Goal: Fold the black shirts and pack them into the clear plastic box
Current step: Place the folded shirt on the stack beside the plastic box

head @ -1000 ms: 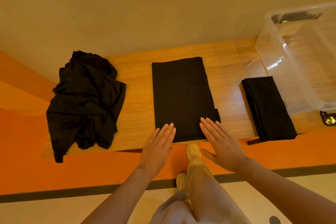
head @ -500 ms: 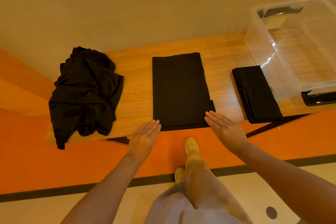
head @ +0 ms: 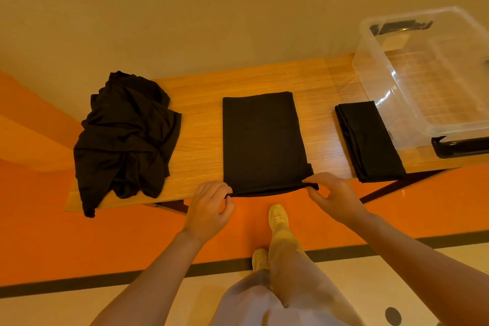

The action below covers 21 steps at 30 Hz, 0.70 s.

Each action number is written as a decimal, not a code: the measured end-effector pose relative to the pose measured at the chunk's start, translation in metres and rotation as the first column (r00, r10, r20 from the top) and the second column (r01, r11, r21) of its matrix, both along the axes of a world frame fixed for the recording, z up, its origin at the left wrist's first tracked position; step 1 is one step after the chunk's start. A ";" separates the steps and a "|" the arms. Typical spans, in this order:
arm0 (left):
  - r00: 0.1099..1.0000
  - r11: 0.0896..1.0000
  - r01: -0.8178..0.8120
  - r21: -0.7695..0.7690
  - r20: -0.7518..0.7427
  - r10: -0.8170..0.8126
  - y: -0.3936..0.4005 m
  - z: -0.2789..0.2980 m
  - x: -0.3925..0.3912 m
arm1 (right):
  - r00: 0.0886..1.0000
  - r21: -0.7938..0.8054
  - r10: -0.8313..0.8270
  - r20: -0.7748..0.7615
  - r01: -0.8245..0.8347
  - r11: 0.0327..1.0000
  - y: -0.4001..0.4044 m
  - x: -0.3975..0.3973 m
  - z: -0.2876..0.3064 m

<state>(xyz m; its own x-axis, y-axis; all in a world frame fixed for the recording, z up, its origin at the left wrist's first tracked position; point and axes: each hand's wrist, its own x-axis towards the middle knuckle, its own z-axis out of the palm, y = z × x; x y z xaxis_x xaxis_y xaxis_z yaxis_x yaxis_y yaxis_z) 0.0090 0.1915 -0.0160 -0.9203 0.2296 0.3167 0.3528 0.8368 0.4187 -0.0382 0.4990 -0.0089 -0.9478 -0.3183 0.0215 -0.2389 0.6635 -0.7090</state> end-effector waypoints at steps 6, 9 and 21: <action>0.991 0.965 -0.129 0.227 0.047 0.122 0.007 0.010 0.005 | 0.944 -0.274 -0.136 0.301 0.222 0.936 0.000 -0.004 0.022; 0.964 0.872 -0.267 0.411 0.132 0.232 0.013 0.024 -0.001 | 0.922 -0.405 -0.139 0.362 0.289 0.868 -0.001 -0.013 0.034; 0.829 0.610 -0.546 0.574 0.475 0.295 0.015 0.032 -0.085 | 0.843 -0.341 -0.353 0.406 0.498 0.798 -0.028 -0.072 0.025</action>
